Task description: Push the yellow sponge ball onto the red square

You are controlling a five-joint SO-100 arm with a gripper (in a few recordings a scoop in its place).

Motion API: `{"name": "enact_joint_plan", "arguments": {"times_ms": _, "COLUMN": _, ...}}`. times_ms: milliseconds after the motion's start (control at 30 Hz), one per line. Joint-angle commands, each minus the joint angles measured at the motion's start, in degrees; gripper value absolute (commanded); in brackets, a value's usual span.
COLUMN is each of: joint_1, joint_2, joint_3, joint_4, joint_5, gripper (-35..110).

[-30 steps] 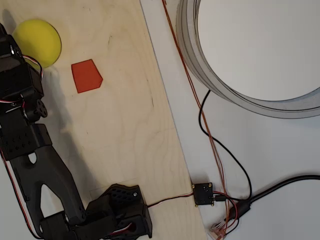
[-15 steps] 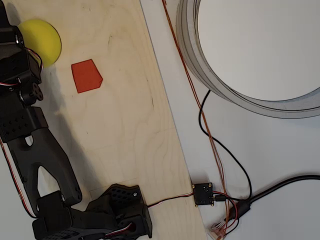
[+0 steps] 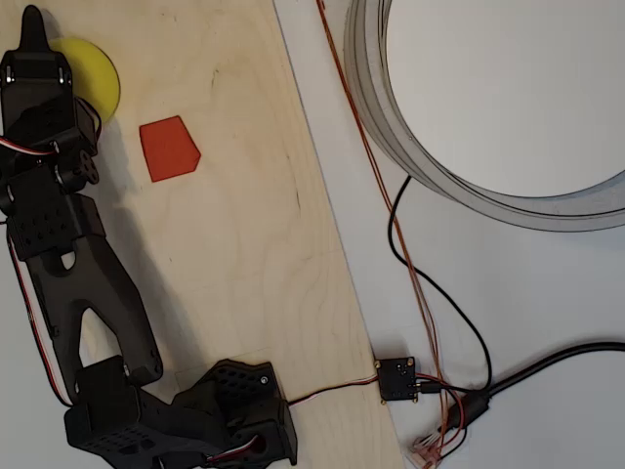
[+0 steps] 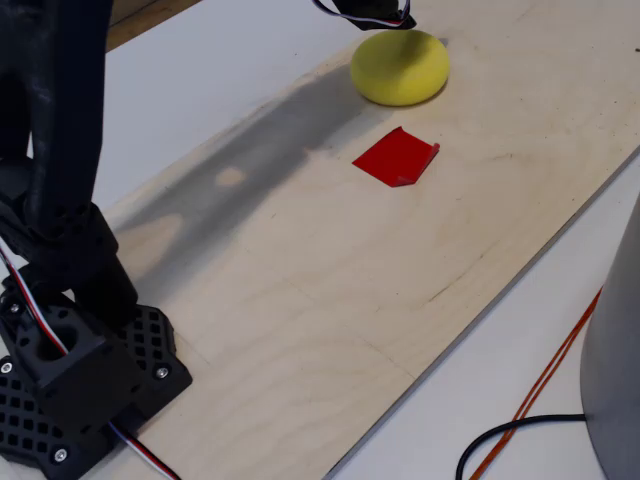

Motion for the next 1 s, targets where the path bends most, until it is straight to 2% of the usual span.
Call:
{"name": "enact_joint_plan", "arguments": {"times_ms": 0, "joint_1": 1.49, "joint_2": 0.09, "joint_3": -0.70, "joint_4": 0.97, "joint_5": 1.14, "gripper": 20}}
{"name": "enact_joint_plan", "arguments": {"times_ms": 467, "joint_1": 2.81, "joint_2": 3.96, "joint_3": 10.02, "joint_4": 0.26, "joint_5": 3.08, "gripper": 20}}
{"name": "enact_joint_plan", "arguments": {"times_ms": 967, "joint_1": 2.81, "joint_2": 13.10, "joint_3": 31.55, "joint_4": -14.06, "joint_5": 2.72, "gripper": 20}}
